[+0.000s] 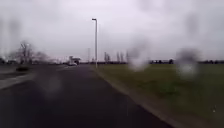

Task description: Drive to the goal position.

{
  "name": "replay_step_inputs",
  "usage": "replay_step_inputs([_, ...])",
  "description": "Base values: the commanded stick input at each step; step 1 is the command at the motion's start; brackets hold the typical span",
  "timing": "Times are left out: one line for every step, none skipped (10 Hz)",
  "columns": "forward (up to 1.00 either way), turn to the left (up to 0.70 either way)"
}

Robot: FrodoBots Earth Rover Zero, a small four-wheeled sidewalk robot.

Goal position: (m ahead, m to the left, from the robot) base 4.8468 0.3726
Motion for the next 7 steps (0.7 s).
replay_step_inputs([1.0,0.4])
replay_step_inputs([1.0,0.4])
replay_step_inputs([1.0,0.4])
replay_step_inputs([1.0,0.4])
replay_step_inputs([1.0,0.4])
replay_step_inputs([1.0,0.4])
replay_step_inputs([1.0,0.4])
